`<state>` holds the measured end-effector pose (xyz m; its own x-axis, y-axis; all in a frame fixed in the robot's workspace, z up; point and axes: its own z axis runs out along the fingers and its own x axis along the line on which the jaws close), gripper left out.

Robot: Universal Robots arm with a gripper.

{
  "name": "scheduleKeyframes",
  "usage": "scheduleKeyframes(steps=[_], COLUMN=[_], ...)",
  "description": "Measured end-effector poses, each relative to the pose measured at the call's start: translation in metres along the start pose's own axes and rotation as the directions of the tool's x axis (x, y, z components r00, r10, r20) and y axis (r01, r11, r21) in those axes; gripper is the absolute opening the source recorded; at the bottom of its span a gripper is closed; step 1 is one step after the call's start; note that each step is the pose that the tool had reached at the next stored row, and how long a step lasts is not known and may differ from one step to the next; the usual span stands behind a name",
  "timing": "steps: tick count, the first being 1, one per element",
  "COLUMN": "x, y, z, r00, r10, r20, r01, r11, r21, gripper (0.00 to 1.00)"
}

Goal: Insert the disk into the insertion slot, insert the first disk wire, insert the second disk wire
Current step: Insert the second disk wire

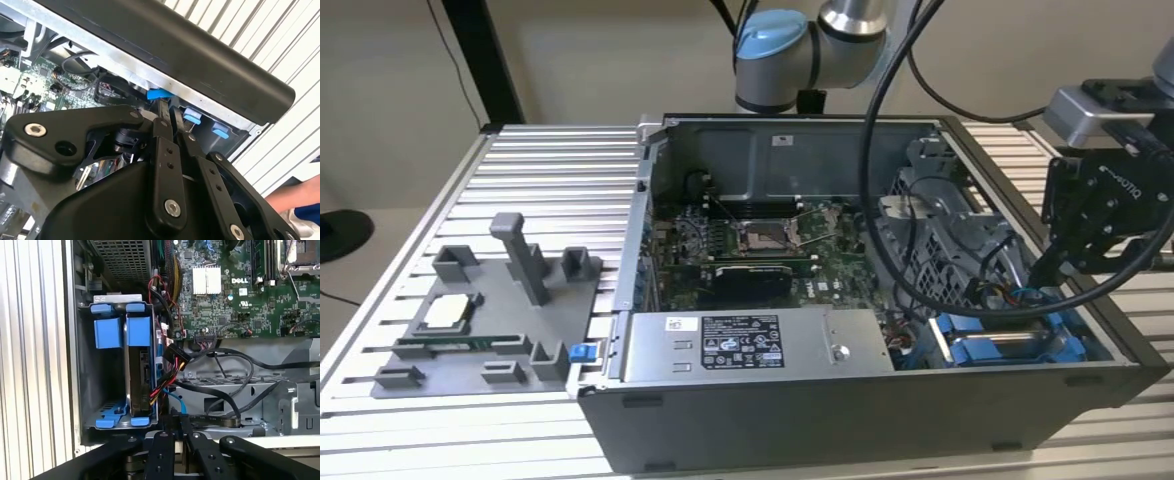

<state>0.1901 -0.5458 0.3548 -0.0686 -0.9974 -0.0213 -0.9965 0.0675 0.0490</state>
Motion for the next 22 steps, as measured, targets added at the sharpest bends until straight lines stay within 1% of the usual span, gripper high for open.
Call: scheduleKeyframes(steps=[5,12,17,22], x=[0.0038,0.0096,0.0145,0.0215], y=[0.0059,0.0187,0.029,0.0397], z=[-0.004,-0.0042,-0.0038,-0.0034], r00=[1.0,0.9998,0.9997,0.9996], r10=[0.0,-0.001,-0.001,-0.002], r20=[0.0091,0.0179,0.0239,0.0277], r01=[0.0,0.001,0.001,0.002], r11=[1.0,1.0,1.0,0.9999], r21=[-0.0005,0.0014,0.0054,0.0139], gripper=[0.0,0.0,0.0,0.0])
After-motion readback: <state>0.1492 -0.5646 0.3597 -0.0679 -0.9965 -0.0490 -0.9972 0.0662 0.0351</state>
